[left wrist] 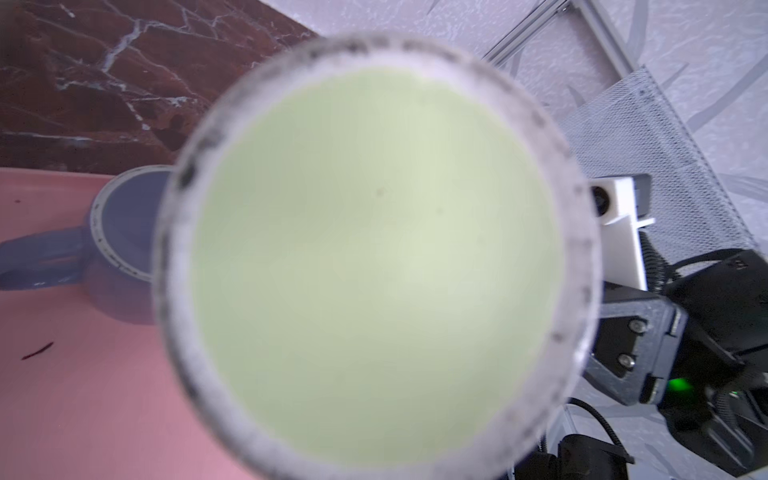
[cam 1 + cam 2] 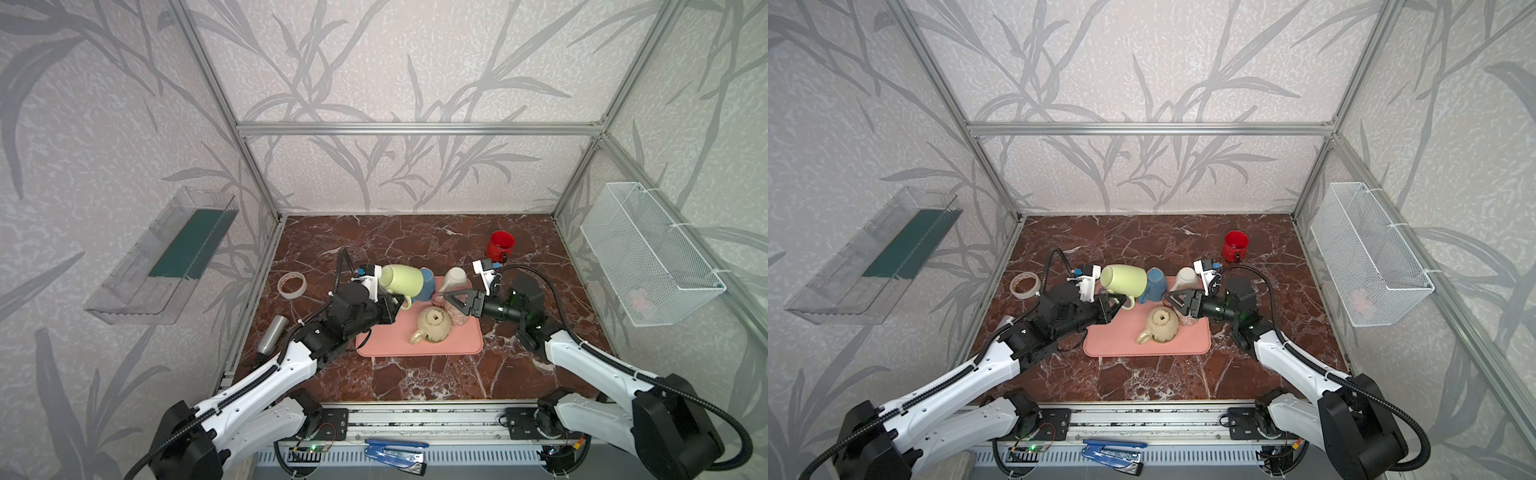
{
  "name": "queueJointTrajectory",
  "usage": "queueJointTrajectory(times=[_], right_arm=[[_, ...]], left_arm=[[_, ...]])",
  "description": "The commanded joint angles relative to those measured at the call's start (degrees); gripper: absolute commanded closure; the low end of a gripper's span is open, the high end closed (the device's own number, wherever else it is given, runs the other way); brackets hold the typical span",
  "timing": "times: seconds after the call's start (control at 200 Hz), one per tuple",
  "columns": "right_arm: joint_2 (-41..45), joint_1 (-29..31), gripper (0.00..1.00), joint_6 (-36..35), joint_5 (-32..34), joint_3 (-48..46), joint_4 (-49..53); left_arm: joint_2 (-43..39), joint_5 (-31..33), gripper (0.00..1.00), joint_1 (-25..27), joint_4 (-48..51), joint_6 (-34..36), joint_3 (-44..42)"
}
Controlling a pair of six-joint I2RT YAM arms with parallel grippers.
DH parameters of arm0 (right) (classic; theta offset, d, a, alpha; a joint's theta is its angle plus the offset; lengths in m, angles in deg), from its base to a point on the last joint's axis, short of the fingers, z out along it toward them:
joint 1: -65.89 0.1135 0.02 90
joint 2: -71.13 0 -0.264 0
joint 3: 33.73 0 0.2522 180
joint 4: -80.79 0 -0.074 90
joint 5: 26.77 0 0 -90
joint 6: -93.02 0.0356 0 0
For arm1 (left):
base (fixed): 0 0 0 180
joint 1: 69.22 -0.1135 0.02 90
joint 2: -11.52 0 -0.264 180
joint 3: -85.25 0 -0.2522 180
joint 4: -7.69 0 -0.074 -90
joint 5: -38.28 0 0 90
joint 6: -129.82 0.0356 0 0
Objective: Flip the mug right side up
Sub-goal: 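Lift the light green mug with the left gripper and tilt it toward the right gripper, then hold the green mug sideways with the left gripper while the right gripper grips its rim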
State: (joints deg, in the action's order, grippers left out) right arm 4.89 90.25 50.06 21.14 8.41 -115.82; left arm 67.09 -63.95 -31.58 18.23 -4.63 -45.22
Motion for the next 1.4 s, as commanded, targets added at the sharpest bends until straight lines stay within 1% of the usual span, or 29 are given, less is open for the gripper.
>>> queueJointTrajectory(times=[0.0, 0.135, 0.16, 0.415, 0.67, 0.765, 0.87, 0.935, 1.0, 1.1, 1.26, 1.395], right_arm=[[-1.6, -0.2, 0.4, 3.9, -2.9, 0.1, -7.9], [-3.6, -0.2, 0.41, 6.4, -4.4, 0.3, -11.6], [-4.0, -0.2, 0.4, 7.0, -4.8, 0.3, -14.2], [-9.0, -0.2, 0.38, 13.8, -8.0, 0.9, -26.2], [-13.7, -0.2, 0.37, 17.3, -7.8, 3.2, -31.6], [-16.4, -0.2, 0.38, 20.4, -7.7, 3.9, -37.0], [-20.5, -0.2, 0.46, 24.0, -8.1, 5.1, -42.9], [-22.9, -0.2, 0.53, 26.2, -8.2, 5.8, -46.2], [-24.9, -0.2, 0.56, 28.6, -8.1, 6.3, -50.0], [-25.9, -0.2, 0.56, 28.8, -8.0, 6.6, -50.2], [-25.0, -0.1, 0.49, 28.1, -7.5, 6.2, -50.2], [-25.3, 0.3, 0.48, 28.2, -7.6, 7.1, -50.2]], left_arm=[[-1.3, -4.1, 1.0, -1.1, -15.1, -2.6, -0.1], [-0.1, -6.5, 1.0, -2.1, -21.9, -5.4, -0.7], [0.4, -7.1, 1.0, -2.2, -23.2, -5.7, -0.7], [5.7, -10.3, 1.0, -2.8, -34.7, -9.6, -0.4], [8.7, -11.4, 1.0, -2.9, -40.5, -10.9, 0.3], [9.4, -11.8, 1.0, -2.9, -41.8, -10.9, 0.4], [10.3, -12.1, 1.0, -2.9, -43.6, -11.6, 0.3], [10.9, -12.2, 1.0, -2.9, -44.3, -11.8, 0.3], [11.2, -12.4, 1.0, -2.9, -44.6, -11.8, 0.2], [11.3, -12.2, 1.0, -2.9, -45.3, -11.7, -0.4], [11.6, -11.8, 1.0, -2.9, -45.3, -11.3, -0.8], [13.3, -12.5, 1.0, -2.9, -47.6, -12.4, -0.6]])
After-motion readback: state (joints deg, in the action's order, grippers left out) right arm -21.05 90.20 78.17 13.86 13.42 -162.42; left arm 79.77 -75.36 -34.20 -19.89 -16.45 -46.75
